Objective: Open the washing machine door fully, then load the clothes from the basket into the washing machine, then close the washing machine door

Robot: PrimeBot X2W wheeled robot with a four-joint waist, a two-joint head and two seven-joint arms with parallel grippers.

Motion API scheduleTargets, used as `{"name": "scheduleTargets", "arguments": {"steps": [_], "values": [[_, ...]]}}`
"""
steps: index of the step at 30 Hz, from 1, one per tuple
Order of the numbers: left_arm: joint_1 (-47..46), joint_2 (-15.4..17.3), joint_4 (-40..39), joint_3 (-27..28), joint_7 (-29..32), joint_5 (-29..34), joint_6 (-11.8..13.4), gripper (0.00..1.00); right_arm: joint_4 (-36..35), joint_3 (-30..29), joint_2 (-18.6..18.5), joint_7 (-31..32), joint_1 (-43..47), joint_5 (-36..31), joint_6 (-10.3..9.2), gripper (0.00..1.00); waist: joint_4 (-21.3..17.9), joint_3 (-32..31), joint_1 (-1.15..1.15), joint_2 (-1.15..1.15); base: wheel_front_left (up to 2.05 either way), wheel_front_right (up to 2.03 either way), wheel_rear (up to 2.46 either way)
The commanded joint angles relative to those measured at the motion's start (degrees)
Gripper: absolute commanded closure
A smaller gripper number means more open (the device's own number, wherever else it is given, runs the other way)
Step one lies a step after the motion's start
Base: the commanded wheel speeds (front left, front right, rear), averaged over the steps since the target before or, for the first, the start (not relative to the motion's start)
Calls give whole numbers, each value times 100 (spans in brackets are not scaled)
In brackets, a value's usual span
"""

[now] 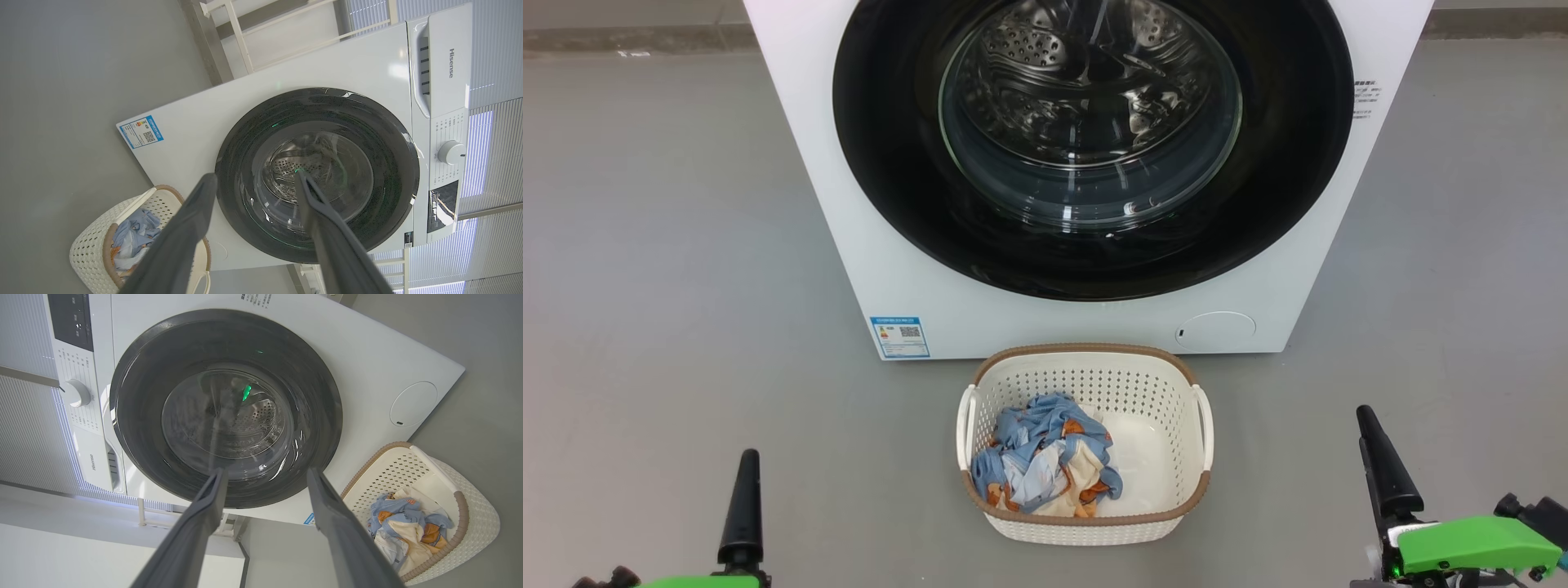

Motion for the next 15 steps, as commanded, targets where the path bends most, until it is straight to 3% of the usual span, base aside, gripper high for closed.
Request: {"name": "scheduleTargets", "arguments": {"steps": [1,15], "values": [[-290,111,-204,37,-64,215,-10,0,-185,93,-63,-62,-333,-224,-3,0,1,-2,0,0,0,0,0],[-329,179,-366,-128,-285,1579,-13,0,-245,361,-186,-280,-423,-1591,-3,0,29,1,-1,0,0,0,0]]}}
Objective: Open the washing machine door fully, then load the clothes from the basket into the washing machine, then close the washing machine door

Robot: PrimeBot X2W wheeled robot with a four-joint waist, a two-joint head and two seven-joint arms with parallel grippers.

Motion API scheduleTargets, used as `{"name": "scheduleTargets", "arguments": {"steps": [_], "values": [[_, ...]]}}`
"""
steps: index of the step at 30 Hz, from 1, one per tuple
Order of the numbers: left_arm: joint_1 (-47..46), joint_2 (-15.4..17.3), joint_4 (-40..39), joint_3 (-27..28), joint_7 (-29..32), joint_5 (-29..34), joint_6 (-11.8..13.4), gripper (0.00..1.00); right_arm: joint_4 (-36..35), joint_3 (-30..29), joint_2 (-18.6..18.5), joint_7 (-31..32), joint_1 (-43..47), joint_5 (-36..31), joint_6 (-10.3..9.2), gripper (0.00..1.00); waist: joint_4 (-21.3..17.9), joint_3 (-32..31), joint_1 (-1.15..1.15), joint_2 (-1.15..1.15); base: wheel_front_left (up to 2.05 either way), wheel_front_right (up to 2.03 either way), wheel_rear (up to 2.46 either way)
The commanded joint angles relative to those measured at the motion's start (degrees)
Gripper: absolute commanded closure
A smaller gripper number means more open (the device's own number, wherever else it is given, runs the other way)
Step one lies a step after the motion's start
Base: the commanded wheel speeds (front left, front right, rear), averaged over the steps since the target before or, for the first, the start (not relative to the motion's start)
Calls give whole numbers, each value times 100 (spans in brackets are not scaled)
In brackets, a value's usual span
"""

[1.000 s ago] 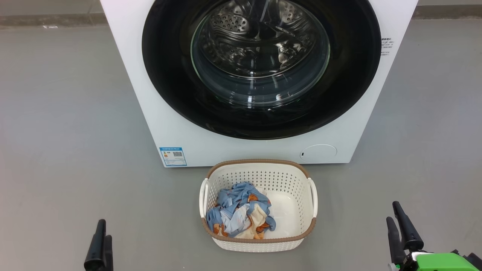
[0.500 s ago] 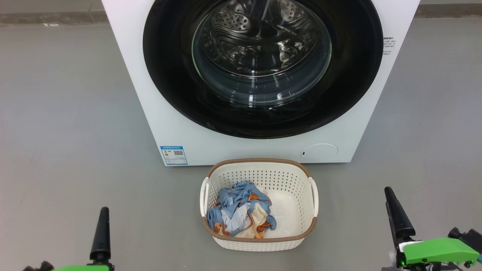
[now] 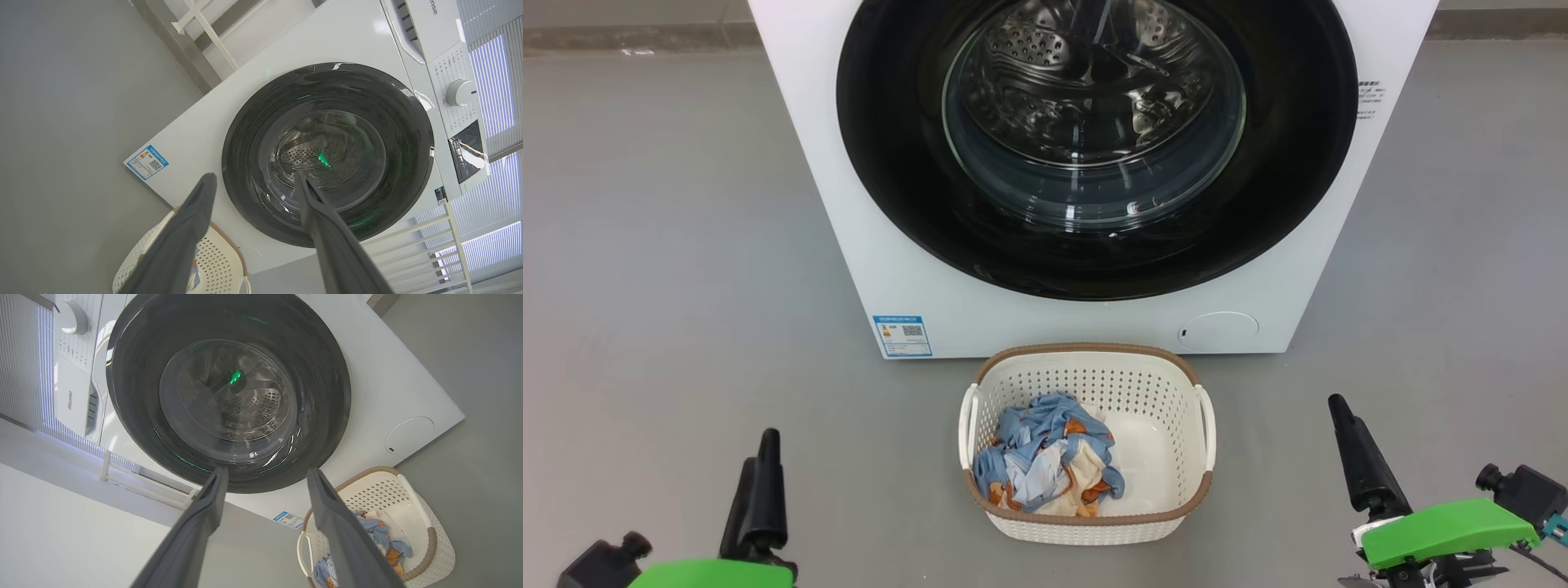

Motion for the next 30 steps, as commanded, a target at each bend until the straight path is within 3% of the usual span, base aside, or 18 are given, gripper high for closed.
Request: {"name": "scheduleTargets", "arguments": {"steps": [1,14,30], "values": [[-251,110,-187,56,-77,162,-13,0,-190,123,-96,-67,-304,-163,-3,0,1,0,0,0,0,0,0],[-301,212,-166,-109,-297,1842,-15,0,-173,127,-91,-285,-349,-1705,-4,0,16,-2,0,0,0,0,0],[-362,158,-22,-149,-569,2841,-19,0,-83,200,-93,-553,-426,-3023,-5,0,49,-44,0,0,0,0,0]]}}
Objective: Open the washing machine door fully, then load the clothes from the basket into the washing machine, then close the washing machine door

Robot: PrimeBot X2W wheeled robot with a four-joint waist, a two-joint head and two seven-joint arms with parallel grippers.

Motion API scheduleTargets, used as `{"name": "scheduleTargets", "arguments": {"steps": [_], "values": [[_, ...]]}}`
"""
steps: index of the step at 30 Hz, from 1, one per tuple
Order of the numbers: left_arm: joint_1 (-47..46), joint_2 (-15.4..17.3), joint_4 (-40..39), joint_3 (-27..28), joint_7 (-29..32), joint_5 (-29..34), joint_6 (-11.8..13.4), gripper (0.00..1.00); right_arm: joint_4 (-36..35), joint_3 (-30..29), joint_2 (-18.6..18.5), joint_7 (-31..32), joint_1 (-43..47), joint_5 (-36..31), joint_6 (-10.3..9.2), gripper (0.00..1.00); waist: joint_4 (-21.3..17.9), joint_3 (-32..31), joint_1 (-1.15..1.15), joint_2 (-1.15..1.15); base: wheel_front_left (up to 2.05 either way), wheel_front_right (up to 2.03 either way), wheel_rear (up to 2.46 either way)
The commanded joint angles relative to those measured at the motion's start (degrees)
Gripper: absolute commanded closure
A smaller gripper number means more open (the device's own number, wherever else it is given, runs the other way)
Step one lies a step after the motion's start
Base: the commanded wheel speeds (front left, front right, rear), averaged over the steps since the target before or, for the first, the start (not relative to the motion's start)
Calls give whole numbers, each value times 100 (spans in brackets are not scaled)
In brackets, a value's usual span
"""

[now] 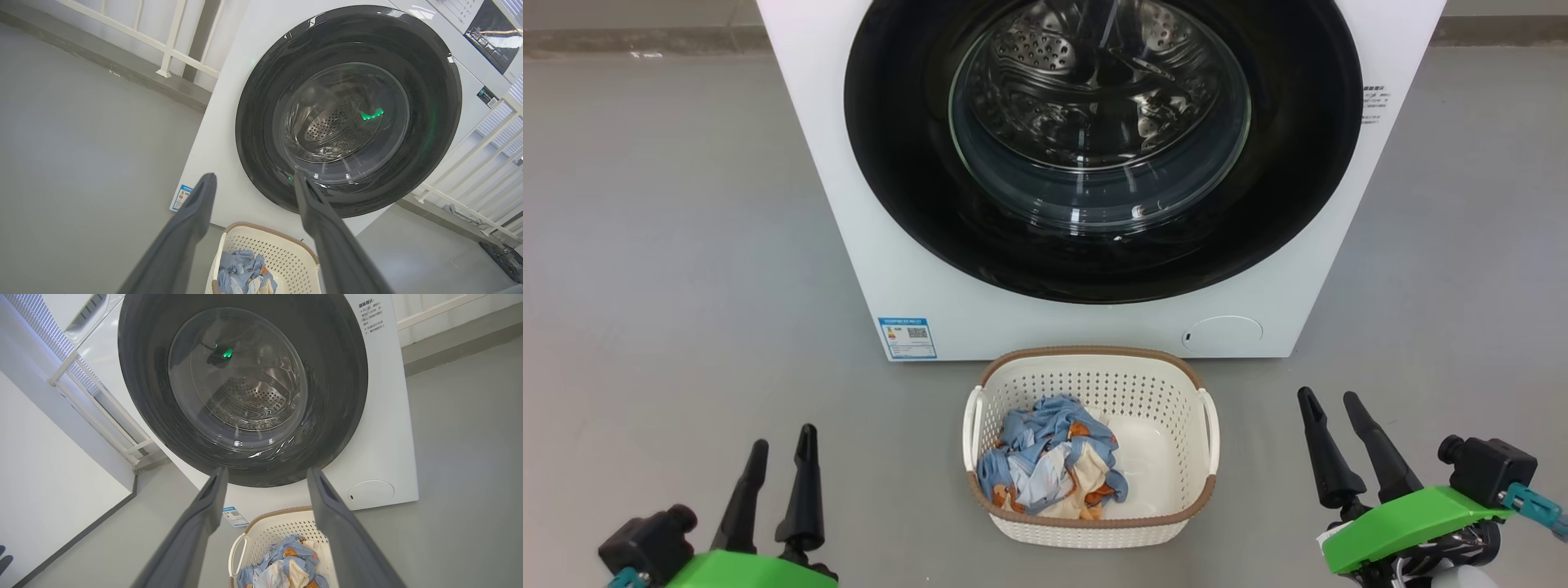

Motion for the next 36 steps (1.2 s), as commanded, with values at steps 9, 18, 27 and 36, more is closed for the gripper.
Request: {"name": "scheduleTargets", "arguments": {"steps": [9,18,27,36], "values": [[-311,63,-168,101,-212,647,-19,0,-70,133,-91,-211,-255,-602,-5,0,10,-15,0,0,0,0,0],[-344,83,-243,81,-365,1235,-21,0,45,94,-128,-362,-315,-1141,-6,0,10,-4,0,0,0,0,0],[-388,100,-291,47,-534,1938,-23,0,119,69,-125,-528,-404,-1829,-6,0,24,8,0,0,0,0,0],[-431,106,-309,39,-634,2291,-24,0,84,26,-119,-627,-453,-2232,-6,0,40,21,0,0,0,0,0]]}}
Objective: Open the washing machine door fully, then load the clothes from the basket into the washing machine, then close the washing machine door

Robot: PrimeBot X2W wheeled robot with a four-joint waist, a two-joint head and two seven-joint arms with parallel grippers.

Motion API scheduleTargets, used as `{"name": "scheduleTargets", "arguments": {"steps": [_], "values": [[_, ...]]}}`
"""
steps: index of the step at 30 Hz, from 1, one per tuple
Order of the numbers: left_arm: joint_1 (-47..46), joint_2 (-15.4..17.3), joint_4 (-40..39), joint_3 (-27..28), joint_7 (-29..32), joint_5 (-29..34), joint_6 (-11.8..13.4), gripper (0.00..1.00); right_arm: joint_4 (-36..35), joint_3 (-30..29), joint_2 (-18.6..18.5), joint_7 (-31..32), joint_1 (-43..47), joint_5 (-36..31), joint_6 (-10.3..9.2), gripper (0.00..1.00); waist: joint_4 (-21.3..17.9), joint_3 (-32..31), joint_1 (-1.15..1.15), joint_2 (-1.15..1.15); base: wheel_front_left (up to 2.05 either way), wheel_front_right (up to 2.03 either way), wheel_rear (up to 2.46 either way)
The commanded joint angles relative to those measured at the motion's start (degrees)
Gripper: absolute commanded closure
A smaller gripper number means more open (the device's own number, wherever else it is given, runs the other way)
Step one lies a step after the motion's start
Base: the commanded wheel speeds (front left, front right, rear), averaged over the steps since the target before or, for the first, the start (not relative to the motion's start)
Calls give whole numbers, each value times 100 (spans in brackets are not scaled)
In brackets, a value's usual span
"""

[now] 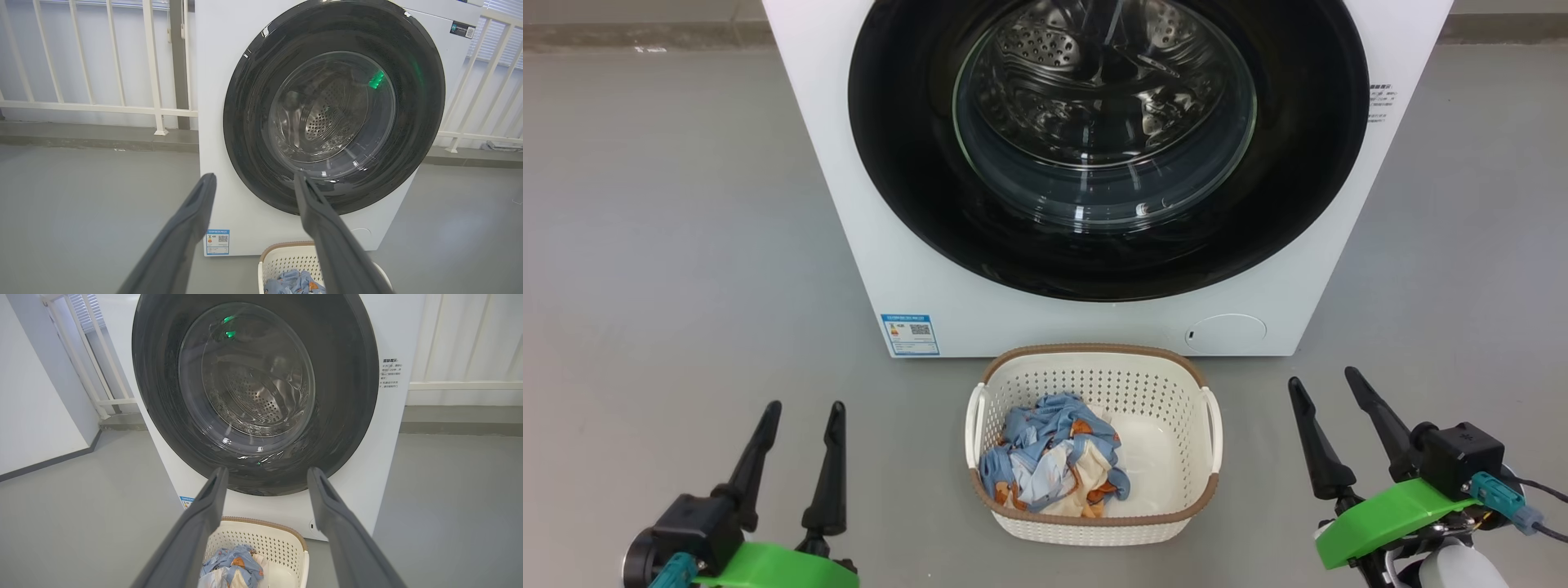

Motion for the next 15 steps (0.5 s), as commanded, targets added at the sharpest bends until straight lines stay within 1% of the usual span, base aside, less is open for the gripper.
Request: {"name": "scheduleTargets", "arguments": {"steps": [1,15], "values": [[-236,89,-165,166,-68,40,-18,0,-147,103,-47,-69,-197,-33,-6,0,0,-2,0,0,0,0,0],[-223,70,-151,195,-68,14,-18,0,-170,114,-15,-69,-171,-47,-6,0,2,-16,0,0,0,0,0]]}}
